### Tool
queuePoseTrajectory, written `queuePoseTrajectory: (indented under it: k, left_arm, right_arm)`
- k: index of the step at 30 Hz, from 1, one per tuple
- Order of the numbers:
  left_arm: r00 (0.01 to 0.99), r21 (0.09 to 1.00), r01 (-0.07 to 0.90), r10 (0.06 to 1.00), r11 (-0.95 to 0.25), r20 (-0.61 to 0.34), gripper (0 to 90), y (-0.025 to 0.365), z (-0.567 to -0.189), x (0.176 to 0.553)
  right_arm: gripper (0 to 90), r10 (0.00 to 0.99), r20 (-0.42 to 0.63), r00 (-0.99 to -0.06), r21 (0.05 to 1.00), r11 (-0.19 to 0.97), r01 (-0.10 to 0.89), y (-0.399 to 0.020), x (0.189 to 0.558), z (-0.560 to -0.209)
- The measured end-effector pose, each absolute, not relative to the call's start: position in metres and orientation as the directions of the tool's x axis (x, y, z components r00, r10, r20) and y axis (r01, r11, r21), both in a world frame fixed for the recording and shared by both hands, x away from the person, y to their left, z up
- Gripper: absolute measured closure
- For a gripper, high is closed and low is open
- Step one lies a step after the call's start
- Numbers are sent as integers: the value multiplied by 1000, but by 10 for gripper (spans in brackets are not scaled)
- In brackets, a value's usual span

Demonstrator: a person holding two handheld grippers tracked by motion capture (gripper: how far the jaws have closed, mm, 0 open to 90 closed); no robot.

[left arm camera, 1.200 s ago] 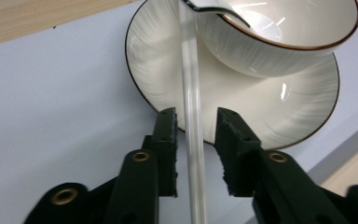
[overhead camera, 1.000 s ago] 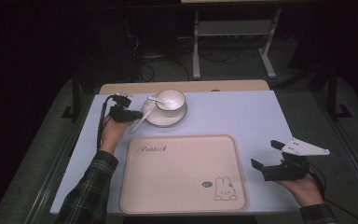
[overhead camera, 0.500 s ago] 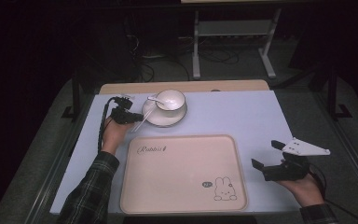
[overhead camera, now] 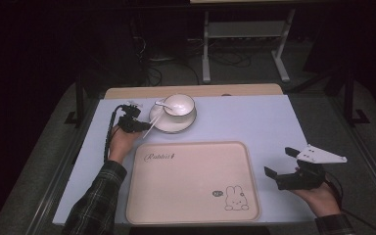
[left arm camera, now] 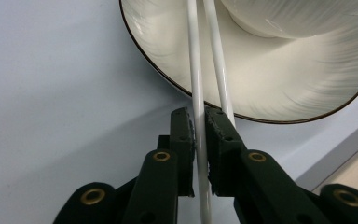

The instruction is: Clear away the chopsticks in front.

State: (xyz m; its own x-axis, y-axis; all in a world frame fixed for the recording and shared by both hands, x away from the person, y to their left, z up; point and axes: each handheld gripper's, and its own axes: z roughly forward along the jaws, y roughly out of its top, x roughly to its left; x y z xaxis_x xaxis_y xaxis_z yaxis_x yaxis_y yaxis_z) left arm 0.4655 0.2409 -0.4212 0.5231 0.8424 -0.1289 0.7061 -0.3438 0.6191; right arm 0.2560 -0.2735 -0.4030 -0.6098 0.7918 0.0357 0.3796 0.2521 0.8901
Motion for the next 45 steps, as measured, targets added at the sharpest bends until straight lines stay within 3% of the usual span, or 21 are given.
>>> queuePoseTrajectory:
  k: [19,45]
  left_arm:
    - [483,649,702,865,-291,-135,861,257,-406,452]
    - [506,692,674,844,-257,-180,862,312,-382,353]
  right_arm:
    - [0,794,41,-607,891,246,381,-275,255,-403]
    - [0,793,35,-608,892,250,377,-275,255,-403]
